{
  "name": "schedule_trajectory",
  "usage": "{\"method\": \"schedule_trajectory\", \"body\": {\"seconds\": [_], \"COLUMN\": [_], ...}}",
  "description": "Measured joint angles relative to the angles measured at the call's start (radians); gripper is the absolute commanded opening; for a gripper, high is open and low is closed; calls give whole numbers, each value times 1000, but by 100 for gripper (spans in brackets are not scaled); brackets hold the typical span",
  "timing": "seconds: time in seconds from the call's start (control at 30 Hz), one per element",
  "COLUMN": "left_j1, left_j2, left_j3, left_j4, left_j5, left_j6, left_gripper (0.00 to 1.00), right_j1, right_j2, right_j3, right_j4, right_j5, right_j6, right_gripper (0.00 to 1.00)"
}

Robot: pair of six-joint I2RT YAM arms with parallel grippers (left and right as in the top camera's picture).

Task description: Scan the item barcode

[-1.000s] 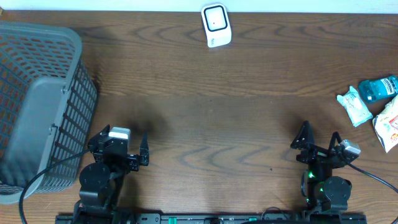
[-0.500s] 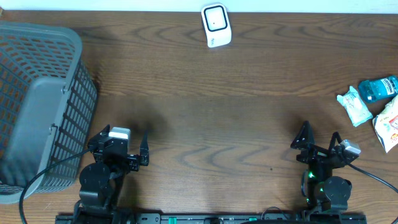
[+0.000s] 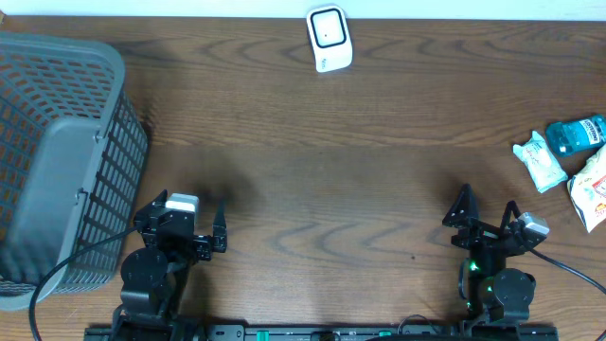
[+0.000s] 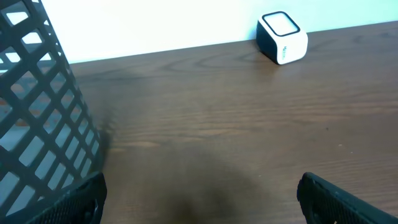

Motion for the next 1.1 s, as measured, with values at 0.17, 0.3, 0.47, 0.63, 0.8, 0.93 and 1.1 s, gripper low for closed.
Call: {"method": "schedule_trajectory", "body": {"seconds": [0.17,0.3,0.47,0.63,0.8,0.93,1.1], "left_j1": [7,55,129,137,137,136,136], "left_j2": [-60,-145,-201,-206,-206,-206,-206], "left_j3": [-14,-91,-214,-275,-279,-279,-279], "left_j4": [1,7,121,260,270,270,270], "left_j5": [0,12,65,94,101,102,101], "left_j6": [0,0,0,0,0,0,-9], "left_gripper": [98,98,98,98,98,98,98], "right_j1": [0,0,0,0,0,0,0], "right_j2": [0,0,0,0,0,0,0], "right_j3": [0,0,0,0,0,0,0], "right_j4": [0,0,0,0,0,0,0], "right_j5": [0,0,0,0,0,0,0], "right_j6": [0,0,0,0,0,0,0], "right_gripper": [99,99,99,99,99,99,99]}}
